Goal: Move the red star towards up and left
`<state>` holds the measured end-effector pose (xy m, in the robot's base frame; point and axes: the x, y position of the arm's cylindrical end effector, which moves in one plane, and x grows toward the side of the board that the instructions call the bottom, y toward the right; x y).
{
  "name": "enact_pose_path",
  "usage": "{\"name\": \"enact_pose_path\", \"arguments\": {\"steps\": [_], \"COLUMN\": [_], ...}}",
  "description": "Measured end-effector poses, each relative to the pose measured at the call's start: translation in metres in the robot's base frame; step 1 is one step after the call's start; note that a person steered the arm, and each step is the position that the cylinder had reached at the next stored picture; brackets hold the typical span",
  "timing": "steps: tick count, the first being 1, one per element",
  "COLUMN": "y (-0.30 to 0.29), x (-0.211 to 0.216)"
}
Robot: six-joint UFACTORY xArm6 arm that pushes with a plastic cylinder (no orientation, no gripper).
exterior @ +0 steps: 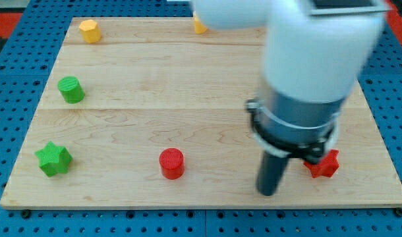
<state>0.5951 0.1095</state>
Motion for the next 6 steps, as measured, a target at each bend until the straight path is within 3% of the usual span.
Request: {"name": "enact_pose_path", "arguments": {"steps": [2, 3, 4, 6], "y": [0.071, 0.096, 0.086, 0.024], "x": [-0.004, -0.037, -0.077, -0.092]}}
